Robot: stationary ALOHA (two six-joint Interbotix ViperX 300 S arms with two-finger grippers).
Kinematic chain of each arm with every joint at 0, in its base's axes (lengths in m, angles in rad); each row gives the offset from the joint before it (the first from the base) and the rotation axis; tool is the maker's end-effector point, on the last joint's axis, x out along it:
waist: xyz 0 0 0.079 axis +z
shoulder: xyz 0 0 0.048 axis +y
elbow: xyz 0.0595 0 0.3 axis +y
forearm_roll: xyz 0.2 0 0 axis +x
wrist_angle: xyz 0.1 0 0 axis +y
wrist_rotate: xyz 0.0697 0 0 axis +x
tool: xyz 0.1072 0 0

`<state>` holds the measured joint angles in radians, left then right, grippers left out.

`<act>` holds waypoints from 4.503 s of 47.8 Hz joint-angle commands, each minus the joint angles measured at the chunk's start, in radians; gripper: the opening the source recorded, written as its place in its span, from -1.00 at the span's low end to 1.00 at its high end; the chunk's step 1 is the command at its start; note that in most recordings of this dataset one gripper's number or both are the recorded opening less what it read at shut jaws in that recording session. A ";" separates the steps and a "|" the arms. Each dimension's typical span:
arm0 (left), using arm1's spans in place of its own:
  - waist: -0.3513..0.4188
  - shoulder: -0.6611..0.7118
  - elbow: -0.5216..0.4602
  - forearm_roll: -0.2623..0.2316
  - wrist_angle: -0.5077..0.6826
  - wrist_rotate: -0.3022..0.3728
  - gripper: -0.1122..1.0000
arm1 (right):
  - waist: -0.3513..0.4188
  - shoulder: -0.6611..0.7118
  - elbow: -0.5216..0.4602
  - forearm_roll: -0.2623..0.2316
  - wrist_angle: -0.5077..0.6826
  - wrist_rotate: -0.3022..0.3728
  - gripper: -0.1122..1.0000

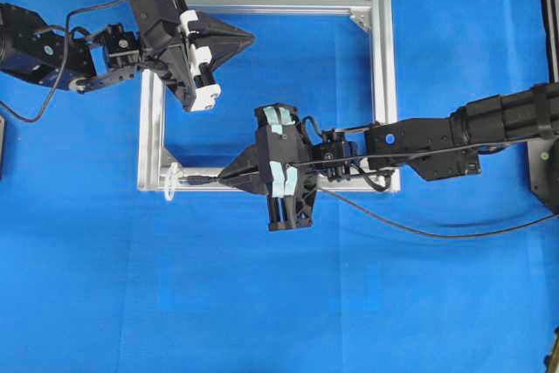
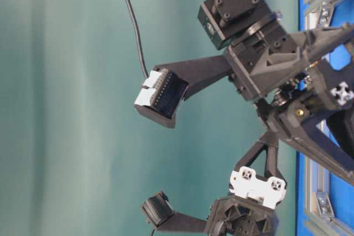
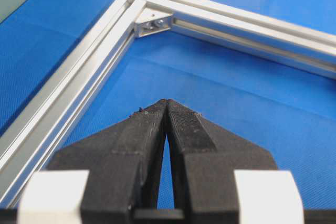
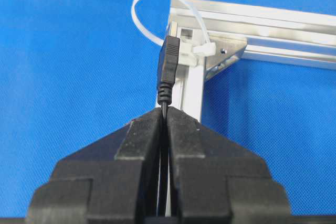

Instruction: Insert the wire through the string loop located on the left side.

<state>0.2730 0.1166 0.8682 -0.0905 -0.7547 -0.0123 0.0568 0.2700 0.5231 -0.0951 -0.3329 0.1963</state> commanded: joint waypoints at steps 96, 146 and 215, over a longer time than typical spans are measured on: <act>-0.012 -0.032 -0.003 0.003 -0.005 -0.002 -0.80 | 0.003 0.037 -0.100 0.002 -0.003 0.002 -0.80; -0.018 -0.034 -0.003 0.003 -0.005 -0.002 -0.80 | 0.002 0.164 -0.291 -0.002 0.032 -0.002 -0.80; -0.350 -0.543 0.469 0.014 0.173 -0.017 -0.80 | 0.000 0.164 -0.290 -0.003 0.041 -0.002 -0.80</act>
<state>-0.0123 -0.4004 1.3376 -0.0798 -0.5722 -0.0307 0.0583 0.4556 0.2546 -0.0966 -0.2869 0.1963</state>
